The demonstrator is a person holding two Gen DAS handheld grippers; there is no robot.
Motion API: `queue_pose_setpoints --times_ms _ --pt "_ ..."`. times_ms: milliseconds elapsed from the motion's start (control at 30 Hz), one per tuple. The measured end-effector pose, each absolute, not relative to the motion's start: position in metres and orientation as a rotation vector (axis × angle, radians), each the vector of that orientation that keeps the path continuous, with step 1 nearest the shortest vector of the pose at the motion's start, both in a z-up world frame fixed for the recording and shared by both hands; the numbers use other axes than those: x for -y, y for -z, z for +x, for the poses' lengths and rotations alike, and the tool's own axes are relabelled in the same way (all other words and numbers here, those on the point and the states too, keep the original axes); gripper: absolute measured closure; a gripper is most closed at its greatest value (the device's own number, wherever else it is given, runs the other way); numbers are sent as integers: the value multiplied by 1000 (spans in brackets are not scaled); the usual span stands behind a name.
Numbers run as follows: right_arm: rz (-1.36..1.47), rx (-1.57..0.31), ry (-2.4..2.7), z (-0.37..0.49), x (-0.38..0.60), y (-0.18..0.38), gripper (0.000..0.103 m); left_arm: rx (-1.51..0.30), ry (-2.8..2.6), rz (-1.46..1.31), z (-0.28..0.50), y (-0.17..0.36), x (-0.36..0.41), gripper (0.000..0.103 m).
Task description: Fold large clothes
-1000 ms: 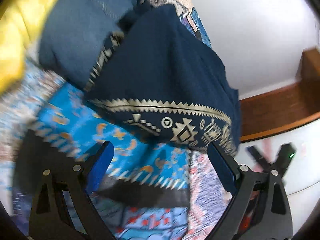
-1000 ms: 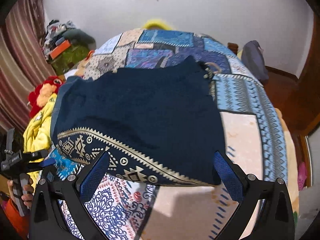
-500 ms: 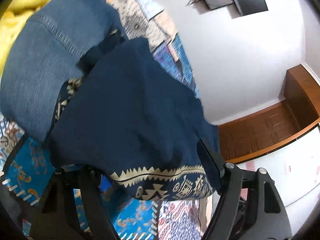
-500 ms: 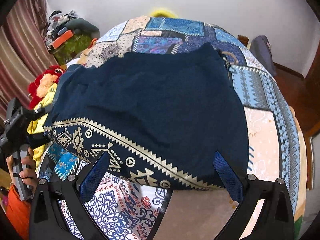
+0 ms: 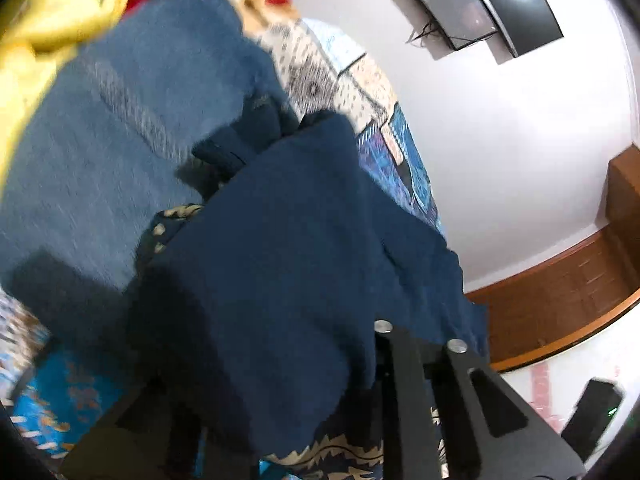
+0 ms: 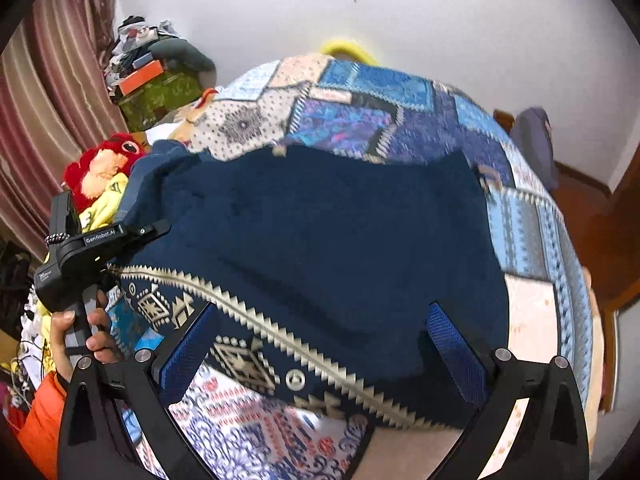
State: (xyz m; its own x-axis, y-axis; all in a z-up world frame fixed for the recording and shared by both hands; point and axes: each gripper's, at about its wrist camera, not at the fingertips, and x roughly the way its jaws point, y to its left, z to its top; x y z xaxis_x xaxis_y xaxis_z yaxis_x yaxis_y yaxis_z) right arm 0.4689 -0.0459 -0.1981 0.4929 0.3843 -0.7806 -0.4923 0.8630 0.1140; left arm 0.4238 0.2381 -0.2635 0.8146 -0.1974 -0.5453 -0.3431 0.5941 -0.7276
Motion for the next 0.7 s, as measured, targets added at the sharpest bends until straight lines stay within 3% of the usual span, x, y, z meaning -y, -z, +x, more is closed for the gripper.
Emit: queue_pose_setpoints --times_ms 233,467,700 --pt "-187 -836 -576 470 -2 192 0 -518 -8 -863 420 208 -236 92" --pt "-235 -952 -604 478 -41 263 0 -583 -42 -607 427 175 -194 92" --pt "-140 -1008 -639 474 9 236 0 -573 -24 -374 455 136 -121 92"
